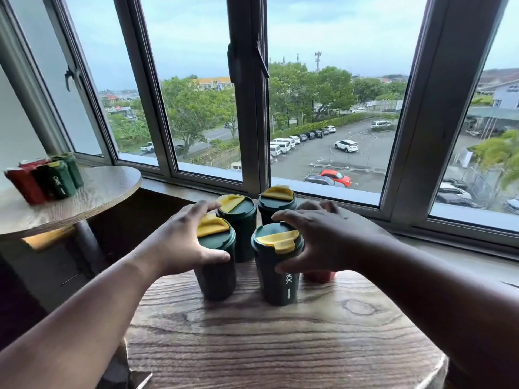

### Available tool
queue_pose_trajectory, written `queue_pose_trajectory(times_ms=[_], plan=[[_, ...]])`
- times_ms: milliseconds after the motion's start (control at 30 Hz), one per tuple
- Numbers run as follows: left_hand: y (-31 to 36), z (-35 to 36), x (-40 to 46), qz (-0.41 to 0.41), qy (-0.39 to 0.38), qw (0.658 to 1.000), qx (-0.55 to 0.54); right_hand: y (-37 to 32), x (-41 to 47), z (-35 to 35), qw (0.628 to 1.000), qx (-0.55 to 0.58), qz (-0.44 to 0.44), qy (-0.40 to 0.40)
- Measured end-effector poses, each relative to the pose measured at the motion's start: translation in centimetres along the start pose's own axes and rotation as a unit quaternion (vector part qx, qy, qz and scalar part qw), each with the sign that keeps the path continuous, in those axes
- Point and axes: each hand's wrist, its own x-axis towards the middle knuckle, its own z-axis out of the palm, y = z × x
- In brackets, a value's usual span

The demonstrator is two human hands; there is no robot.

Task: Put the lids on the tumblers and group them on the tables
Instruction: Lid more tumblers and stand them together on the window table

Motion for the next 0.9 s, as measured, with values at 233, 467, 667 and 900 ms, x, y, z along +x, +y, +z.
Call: queue_pose_trajectory(times_ms=[233,467,667,900], plan=[[1.6,0.6,-0.3,-0.045,0.049,0.995,0.080,0.4,0.8,1.9,0.998,0.044,-0.020,0.026],[3.8,0.9,-0.4,-0.057,0.040,0.986,0.153,0.4,-0.3,1.6,0.998,0.033,-0.016,0.048],[4.9,0.3,-0.5,-0.047,0.006,0.963,0.264,0.8,-0.6,2.0,0.998,0.023,-0.017,0.057],[3.1,-1.1,-0.6,-0.001,-0.069,0.978,0.199,0.9,-1.1,1.8,0.999,0.020,-0.010,0.049]])
